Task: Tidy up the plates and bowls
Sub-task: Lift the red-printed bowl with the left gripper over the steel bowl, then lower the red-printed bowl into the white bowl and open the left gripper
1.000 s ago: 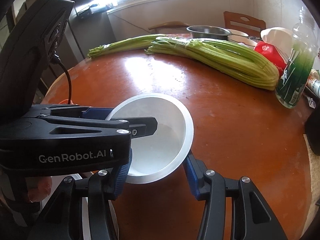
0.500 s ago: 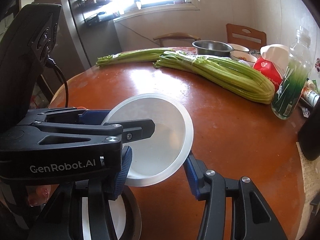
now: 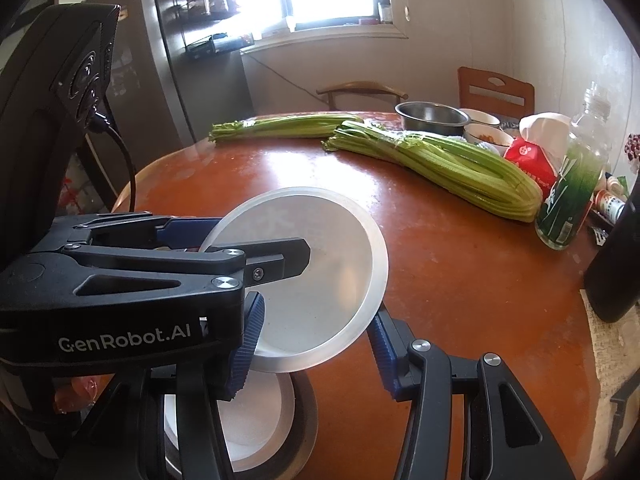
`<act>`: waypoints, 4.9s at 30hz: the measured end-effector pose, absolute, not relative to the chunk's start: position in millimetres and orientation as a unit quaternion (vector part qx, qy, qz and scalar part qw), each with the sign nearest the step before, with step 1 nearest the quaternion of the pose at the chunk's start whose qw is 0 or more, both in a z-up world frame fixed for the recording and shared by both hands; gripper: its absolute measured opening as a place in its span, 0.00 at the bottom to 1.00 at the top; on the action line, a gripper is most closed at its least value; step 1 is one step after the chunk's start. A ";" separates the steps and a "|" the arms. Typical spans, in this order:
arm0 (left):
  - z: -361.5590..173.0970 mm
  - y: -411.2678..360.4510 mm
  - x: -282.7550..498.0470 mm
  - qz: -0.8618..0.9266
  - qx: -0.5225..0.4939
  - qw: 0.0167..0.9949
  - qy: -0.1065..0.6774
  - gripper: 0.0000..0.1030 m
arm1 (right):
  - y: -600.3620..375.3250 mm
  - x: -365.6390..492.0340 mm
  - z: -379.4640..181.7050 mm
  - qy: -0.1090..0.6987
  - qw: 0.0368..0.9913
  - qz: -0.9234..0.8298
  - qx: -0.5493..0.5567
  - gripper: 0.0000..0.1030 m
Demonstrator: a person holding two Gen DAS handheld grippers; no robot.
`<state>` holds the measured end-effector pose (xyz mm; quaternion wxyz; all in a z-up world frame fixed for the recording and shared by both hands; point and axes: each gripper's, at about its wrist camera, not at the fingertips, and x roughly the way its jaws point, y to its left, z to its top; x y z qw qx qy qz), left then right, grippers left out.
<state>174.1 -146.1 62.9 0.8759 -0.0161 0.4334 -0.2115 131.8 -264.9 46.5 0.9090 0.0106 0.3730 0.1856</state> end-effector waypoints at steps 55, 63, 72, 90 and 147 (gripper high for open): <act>75.2 -112.2 90.5 -0.185 -0.020 0.891 0.414 0.54 | -236.1 63.0 60.7 0.347 0.910 0.223 -0.025 0.52; 56.1 -109.7 89.0 -0.181 -0.025 0.883 0.433 0.54 | -233.5 63.1 45.6 0.365 0.902 0.228 -0.020 0.52; 38.2 -111.7 89.9 -0.170 -0.023 0.876 0.451 0.54 | -230.6 63.9 32.5 0.380 0.897 0.227 -0.022 0.52; 25.2 -117.0 96.9 -0.165 -0.018 0.869 0.465 0.54 | -225.9 66.9 21.4 0.394 0.891 0.222 -0.032 0.52; 22.5 -105.5 94.1 -0.164 -0.031 0.870 0.464 0.54 | -220.0 60.2 24.9 0.392 0.893 0.212 -0.058 0.52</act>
